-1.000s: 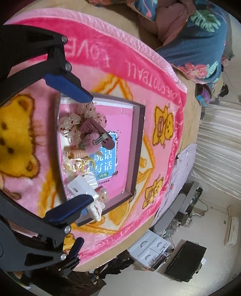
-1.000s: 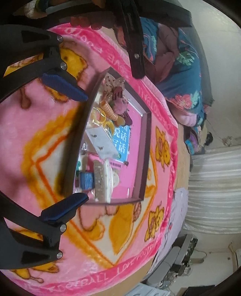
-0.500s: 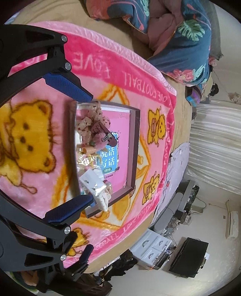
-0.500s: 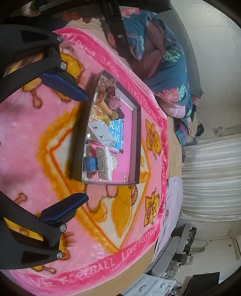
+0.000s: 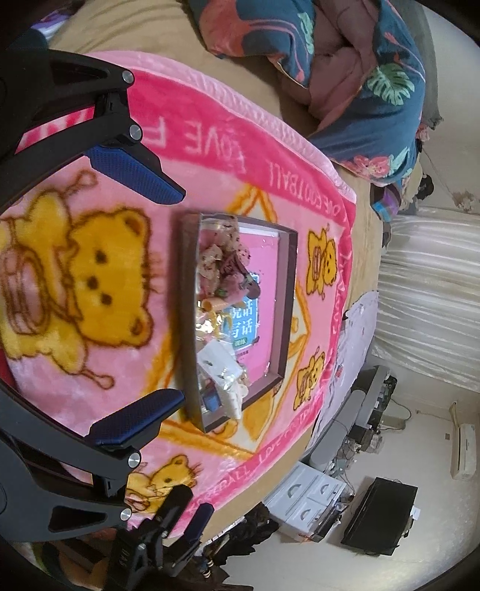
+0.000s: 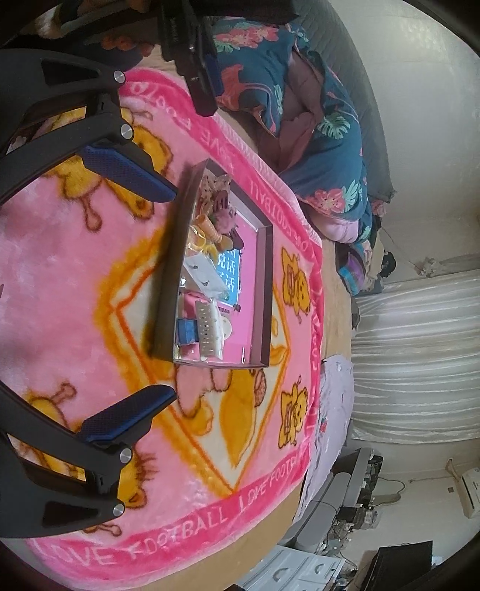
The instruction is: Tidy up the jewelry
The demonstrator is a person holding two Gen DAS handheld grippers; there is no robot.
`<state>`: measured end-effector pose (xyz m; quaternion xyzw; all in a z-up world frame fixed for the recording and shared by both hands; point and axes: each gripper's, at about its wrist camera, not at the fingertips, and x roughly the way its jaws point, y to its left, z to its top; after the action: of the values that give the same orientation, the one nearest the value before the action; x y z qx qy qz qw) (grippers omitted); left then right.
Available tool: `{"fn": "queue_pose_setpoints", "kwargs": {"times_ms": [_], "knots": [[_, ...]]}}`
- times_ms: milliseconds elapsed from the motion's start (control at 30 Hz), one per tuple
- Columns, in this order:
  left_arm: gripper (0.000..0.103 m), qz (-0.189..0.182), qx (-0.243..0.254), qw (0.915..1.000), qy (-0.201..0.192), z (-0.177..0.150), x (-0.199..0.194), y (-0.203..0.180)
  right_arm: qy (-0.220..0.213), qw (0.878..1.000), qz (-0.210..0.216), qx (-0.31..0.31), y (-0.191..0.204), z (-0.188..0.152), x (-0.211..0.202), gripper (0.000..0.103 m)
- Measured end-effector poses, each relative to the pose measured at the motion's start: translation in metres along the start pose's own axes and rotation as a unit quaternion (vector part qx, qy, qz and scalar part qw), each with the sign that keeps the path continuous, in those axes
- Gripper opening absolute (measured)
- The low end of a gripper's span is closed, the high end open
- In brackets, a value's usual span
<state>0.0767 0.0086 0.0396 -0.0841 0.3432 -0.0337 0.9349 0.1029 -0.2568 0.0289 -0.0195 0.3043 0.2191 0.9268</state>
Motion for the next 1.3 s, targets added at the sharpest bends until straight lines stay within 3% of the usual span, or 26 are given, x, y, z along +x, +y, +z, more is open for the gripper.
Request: {"fn": "queue_pose_setpoints", "kwargs": {"times_ms": [333, 800, 1033, 1300], "knots": [[0.094, 0.011, -0.013, 0.9998, -0.012, -0.023, -0.009, 0.01, -0.019, 0.999, -0.027, -0.007, 0.004, -0.017, -0.012, 0.099], [0.094, 0.019, -0.002, 0.9998, -0.009, -0.043, -0.003, 0.01, -0.027, 0.999, -0.025, 0.011, 0.001, -0.039, -0.008, 0.099], [0.094, 0.016, 0.0, 0.9998, -0.01, -0.046, 0.006, 0.007, -0.063, 0.998, -0.027, -0.003, 0.006, -0.042, -0.008, 0.099], [0.094, 0.017, 0.003, 0.9998, -0.005, -0.048, 0.018, 0.006, -0.036, 0.999, -0.033, -0.003, 0.0, -0.05, 0.016, 0.099]]}}
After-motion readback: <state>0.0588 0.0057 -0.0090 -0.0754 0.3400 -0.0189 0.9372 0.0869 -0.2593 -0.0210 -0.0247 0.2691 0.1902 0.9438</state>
